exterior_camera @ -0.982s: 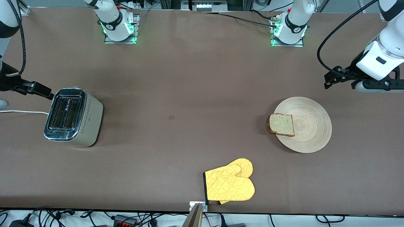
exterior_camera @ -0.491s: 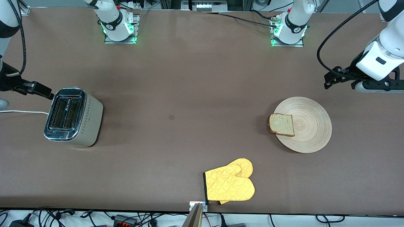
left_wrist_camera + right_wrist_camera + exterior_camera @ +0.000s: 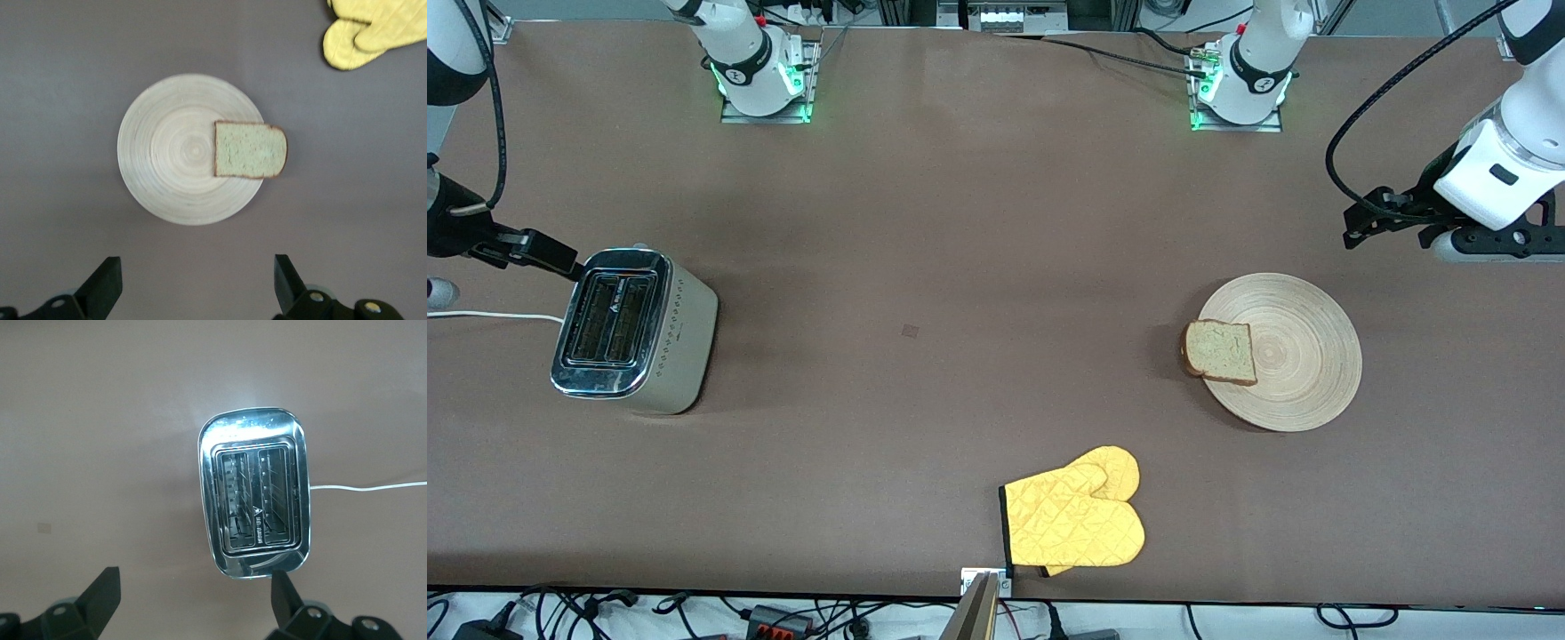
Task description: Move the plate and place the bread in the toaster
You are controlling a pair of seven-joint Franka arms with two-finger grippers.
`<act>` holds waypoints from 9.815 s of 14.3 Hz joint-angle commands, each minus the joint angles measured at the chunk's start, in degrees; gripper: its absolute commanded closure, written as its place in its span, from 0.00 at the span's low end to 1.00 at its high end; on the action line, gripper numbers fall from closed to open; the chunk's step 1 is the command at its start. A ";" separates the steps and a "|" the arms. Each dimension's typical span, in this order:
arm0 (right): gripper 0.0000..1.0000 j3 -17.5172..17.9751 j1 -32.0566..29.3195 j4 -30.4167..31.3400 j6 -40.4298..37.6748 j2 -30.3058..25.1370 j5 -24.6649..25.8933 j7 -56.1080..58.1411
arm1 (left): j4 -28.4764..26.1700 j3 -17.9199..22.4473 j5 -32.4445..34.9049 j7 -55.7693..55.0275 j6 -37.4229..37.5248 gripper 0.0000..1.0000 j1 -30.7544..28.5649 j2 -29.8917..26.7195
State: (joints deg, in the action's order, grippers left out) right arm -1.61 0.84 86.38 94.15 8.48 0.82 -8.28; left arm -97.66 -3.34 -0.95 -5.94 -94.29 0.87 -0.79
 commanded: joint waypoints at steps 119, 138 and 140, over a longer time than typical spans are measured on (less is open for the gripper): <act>0.28 1.00 23.42 36.76 64.23 16.05 -79.40 47.12 | 2.91 1.49 2.70 11.13 -2.92 0.00 1.68 1.31; 1.00 -1.10 21.15 35.44 59.86 10.43 -78.98 46.60 | 4.14 1.40 3.23 10.60 -0.90 0.00 1.94 1.84; 1.00 -3.38 20.52 33.86 55.37 10.42 -75.29 45.55 | 4.66 1.40 3.23 10.51 -1.16 0.00 2.12 2.10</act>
State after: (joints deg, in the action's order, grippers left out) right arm -3.47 22.78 121.04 153.62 19.77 -76.75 36.74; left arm -95.69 -2.15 2.20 4.01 -96.34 2.47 -0.06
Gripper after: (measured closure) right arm 0.916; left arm 0.000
